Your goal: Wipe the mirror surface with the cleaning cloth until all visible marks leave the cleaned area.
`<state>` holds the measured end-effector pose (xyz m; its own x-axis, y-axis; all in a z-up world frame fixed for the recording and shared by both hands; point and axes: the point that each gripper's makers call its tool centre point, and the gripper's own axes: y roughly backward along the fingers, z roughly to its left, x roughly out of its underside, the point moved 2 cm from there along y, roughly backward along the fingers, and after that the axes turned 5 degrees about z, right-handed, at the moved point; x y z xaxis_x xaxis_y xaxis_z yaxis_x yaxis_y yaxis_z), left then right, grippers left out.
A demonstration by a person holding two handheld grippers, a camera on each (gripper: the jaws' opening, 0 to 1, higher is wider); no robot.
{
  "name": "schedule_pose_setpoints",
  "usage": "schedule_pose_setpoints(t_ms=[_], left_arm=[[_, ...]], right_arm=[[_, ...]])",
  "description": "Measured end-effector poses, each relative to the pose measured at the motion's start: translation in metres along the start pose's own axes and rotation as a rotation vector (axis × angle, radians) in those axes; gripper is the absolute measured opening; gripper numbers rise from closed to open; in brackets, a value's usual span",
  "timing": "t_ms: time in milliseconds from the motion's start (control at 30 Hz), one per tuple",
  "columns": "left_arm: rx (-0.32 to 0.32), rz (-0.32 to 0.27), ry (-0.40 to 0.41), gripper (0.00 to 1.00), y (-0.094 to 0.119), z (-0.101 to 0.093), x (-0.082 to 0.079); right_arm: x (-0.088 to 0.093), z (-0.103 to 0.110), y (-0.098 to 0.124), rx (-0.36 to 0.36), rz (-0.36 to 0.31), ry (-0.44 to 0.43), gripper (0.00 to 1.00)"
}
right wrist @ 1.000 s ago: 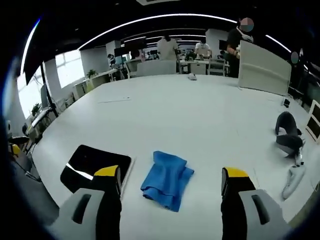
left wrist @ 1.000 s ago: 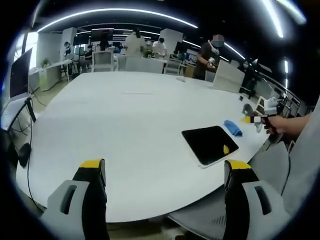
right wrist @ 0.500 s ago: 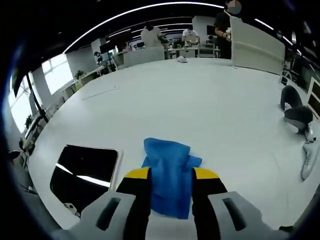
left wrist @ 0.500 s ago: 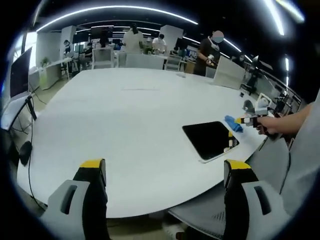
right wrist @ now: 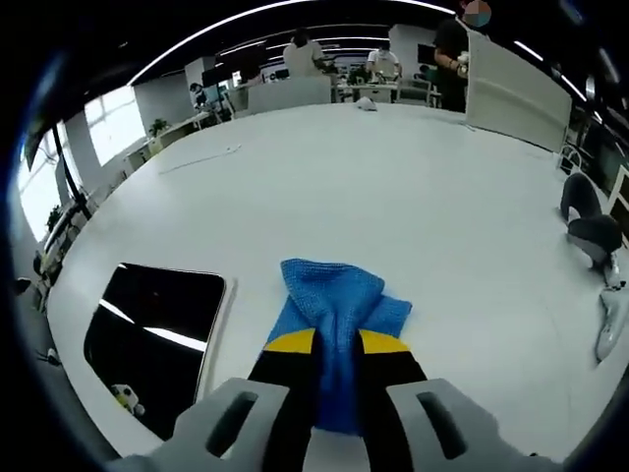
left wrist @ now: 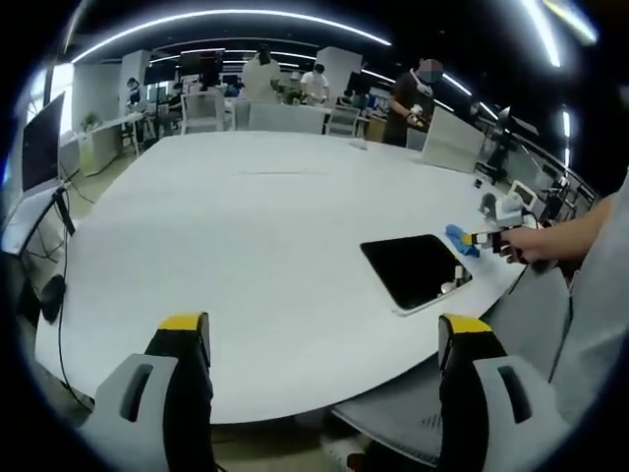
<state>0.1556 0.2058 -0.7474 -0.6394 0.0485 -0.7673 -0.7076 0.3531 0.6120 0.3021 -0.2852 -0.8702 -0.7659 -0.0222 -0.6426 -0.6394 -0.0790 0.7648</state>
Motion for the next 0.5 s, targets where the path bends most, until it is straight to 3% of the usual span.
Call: schedule_pose_setpoints(t_ms=[67, 300, 500], left_arm=[[0.001, 0.001, -0.001, 0.96, -0.001, -0.001, 0.000], [0.004, -0.007, -0.007, 0.96, -0.002, -0.006, -0.002], [-0.002, -0.015, 0.001, 0.96, -0.001, -0.010, -0.002]], right_arm=[[0.001, 0.001, 0.000, -0.003, -0.003, 0.011, 0.06], [0.004, 0.002, 0.001, -0.031, 0.017, -0.121, 0.04], [0.001, 0.003, 0.012, -0.068, 0.014, -0.117, 0.14]])
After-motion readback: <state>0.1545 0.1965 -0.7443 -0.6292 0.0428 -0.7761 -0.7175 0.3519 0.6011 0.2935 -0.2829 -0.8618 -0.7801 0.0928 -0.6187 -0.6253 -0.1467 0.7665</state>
